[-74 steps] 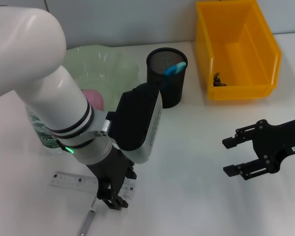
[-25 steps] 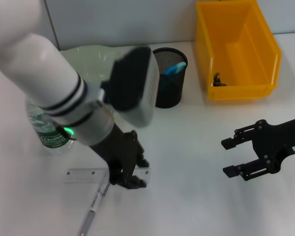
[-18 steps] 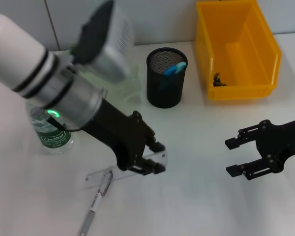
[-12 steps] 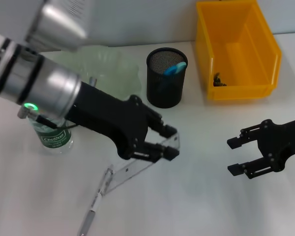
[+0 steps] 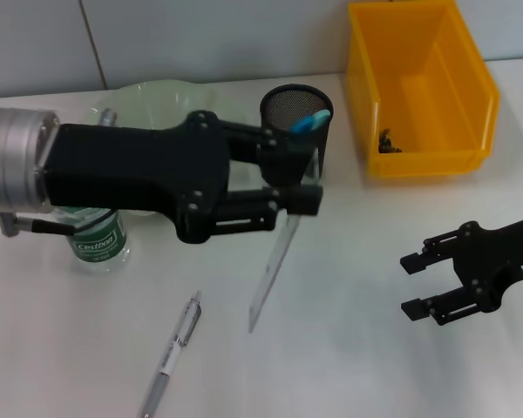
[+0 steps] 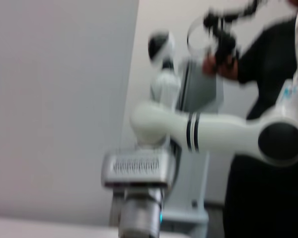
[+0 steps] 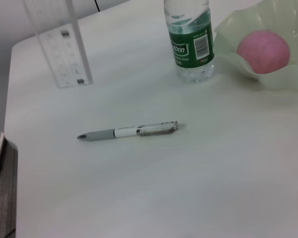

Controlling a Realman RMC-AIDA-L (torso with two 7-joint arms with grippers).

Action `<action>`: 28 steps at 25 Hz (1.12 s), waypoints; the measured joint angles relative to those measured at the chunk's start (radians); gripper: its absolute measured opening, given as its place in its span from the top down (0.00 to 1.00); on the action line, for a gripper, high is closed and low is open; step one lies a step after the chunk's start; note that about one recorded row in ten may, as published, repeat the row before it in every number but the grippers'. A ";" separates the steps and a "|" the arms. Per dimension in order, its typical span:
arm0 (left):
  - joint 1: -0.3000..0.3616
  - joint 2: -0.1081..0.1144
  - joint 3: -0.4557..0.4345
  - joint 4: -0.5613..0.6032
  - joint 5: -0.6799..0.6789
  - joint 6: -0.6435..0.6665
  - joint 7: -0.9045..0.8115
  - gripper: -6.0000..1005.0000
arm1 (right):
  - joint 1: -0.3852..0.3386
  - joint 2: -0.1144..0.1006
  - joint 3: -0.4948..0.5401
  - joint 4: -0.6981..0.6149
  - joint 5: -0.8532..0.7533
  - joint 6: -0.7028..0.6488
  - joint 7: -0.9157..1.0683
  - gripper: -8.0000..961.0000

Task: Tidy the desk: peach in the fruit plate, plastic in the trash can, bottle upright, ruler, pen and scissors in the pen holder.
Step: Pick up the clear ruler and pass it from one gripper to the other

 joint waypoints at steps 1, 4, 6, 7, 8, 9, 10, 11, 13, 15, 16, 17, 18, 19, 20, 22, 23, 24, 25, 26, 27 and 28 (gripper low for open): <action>0.007 -0.001 0.000 -0.035 -0.038 0.001 0.028 0.60 | -0.001 0.000 0.000 0.000 0.001 0.000 0.001 0.27; 0.012 -0.002 0.003 -0.117 -0.105 0.004 0.091 0.60 | -0.001 0.000 0.000 -0.006 0.004 -0.008 0.009 0.27; 0.013 -0.004 0.006 -0.185 -0.161 0.007 0.150 0.60 | -0.001 0.000 0.000 -0.006 0.004 -0.009 0.010 0.27; 0.013 -0.004 0.008 -0.225 -0.192 0.009 0.188 0.60 | -0.001 0.001 0.001 -0.007 0.005 -0.010 0.011 0.27; 0.014 -0.006 0.009 -0.269 -0.225 0.010 0.225 0.60 | -0.001 0.001 0.004 -0.007 0.005 -0.010 0.011 0.27; 0.016 -0.007 0.010 -0.348 -0.286 0.012 0.302 0.60 | -0.004 0.004 0.013 -0.007 0.008 -0.012 0.011 0.27; 0.016 -0.007 0.010 -0.348 -0.286 0.012 0.302 0.60 | -0.004 0.004 0.013 -0.007 0.008 -0.012 0.011 0.27; 0.020 -0.009 0.014 -0.426 -0.334 0.013 0.383 0.60 | -0.006 0.008 0.025 -0.004 0.011 -0.013 0.006 0.27; 0.021 -0.010 0.019 -0.463 -0.356 0.013 0.425 0.60 | -0.007 0.010 0.030 -0.002 0.012 -0.013 0.003 0.27; 0.022 -0.012 0.043 -0.540 -0.408 0.011 0.522 0.60 | -0.009 0.016 0.039 -0.002 0.013 -0.013 -0.004 0.27; 0.022 -0.013 0.058 -0.570 -0.434 0.008 0.561 0.60 | -0.011 0.018 0.047 -0.002 0.013 -0.013 -0.009 0.27; 0.021 -0.013 0.084 -0.607 -0.479 0.006 0.615 0.60 | -0.014 0.021 0.054 -0.002 0.013 -0.013 -0.015 0.27; 0.019 -0.013 0.103 -0.631 -0.507 0.005 0.653 0.60 | -0.016 0.024 0.062 -0.002 0.014 -0.013 -0.019 0.27; 0.019 -0.013 0.167 -0.687 -0.608 0.006 0.755 0.60 | -0.021 0.030 0.075 -0.004 0.017 -0.014 -0.024 0.27; 0.019 -0.013 0.167 -0.687 -0.608 0.006 0.755 0.60 | -0.021 0.030 0.075 -0.004 0.017 -0.014 -0.024 0.27; 0.023 -0.014 0.235 -0.728 -0.708 0.006 0.830 0.60 | -0.025 0.034 0.079 -0.003 0.022 -0.014 -0.025 0.27; 0.026 -0.013 0.293 -0.750 -0.785 0.004 0.875 0.60 | -0.028 0.036 0.080 -0.003 0.025 -0.014 -0.028 0.27; 0.028 -0.013 0.379 -0.765 -0.881 -0.007 0.923 0.60 | -0.036 0.043 0.082 -0.004 0.026 -0.014 -0.037 0.27; 0.028 -0.013 0.379 -0.765 -0.881 -0.007 0.923 0.60 | -0.036 0.043 0.082 -0.004 0.026 -0.014 -0.037 0.27; 0.030 -0.014 0.447 -0.766 -0.946 -0.021 0.953 0.60 | -0.041 0.049 0.086 -0.004 0.027 -0.014 -0.044 0.27; 0.035 -0.014 0.500 -0.761 -0.992 -0.034 0.974 0.60 | -0.048 0.055 0.095 -0.007 0.027 -0.014 -0.054 0.27; 0.039 -0.013 0.533 -0.756 -1.025 -0.043 0.987 0.60 | -0.054 0.061 0.104 -0.008 0.028 -0.015 -0.066 0.27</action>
